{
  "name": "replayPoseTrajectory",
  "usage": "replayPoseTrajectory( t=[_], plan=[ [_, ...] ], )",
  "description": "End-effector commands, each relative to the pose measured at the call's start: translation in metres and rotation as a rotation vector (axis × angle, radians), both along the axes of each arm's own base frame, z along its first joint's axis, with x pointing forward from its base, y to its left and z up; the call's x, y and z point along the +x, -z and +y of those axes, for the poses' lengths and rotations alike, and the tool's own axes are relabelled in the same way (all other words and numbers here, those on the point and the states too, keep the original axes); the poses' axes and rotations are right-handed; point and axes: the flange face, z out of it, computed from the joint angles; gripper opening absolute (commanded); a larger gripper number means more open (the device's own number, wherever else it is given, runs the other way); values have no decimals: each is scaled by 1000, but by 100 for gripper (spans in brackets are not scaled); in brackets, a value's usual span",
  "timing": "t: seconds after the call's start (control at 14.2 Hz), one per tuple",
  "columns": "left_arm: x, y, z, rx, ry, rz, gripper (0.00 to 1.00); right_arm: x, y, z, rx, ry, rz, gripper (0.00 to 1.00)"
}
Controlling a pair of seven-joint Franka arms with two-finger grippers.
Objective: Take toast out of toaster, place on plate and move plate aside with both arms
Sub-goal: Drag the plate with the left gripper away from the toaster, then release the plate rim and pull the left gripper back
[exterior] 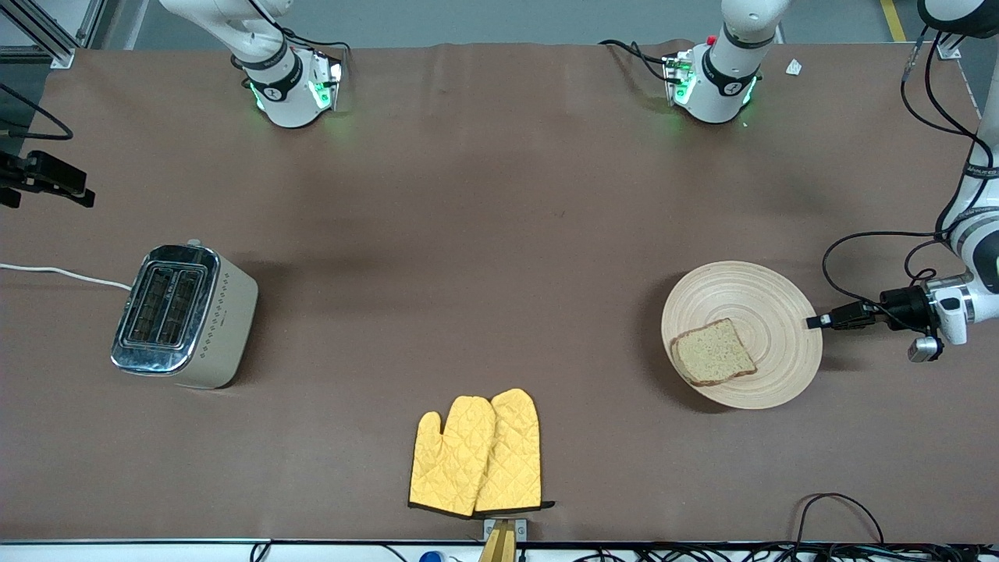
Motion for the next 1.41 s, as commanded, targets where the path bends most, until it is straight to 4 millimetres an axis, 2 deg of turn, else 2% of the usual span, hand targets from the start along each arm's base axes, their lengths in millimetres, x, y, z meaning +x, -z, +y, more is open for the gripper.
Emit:
replayPoseTrajectory(
  t=[0.0, 0.21, 0.49, 0.57, 0.64, 0.71, 0.78, 0.85, 0.99, 1.13, 1.34],
  plan=[
    [-9, 13, 11, -47, 24, 11, 0, -4, -5, 5, 3, 1, -3, 100],
    [-19, 33, 22, -75, 1, 35, 0, -5, -5, 13, 3, -14, 3, 100],
    [-21, 48, 30, -80, -7, 43, 4, -7, -4, 26, 3, -34, 18, 100],
    [-21, 49, 30, -81, -8, 45, 12, -7, -4, 27, 3, -36, 17, 100],
    [-21, 49, 30, -81, -9, 48, 28, -6, -5, 28, 3, -39, 15, 100],
    [-21, 49, 30, -82, -12, 51, 56, -6, -5, 30, 3, -44, 15, 100],
    [-21, 47, 31, -82, -16, 51, 100, -6, -5, 31, 3, -45, 15, 100],
    [-18, 42, 33, -71, -12, 43, 100, -6, -5, 31, 3, -45, 15, 100],
    [-3, 21, 46, -26, -21, 22, 100, -6, -5, 34, 3, -51, 15, 100],
    [9, -11, 52, 66, -7, 52, 100, -6, -5, 35, 3, -53, 12, 100],
    [32, -85, 39, 192, -3, 71, 100, -6, -5, 33, 3, -50, 12, 100]
  ],
)
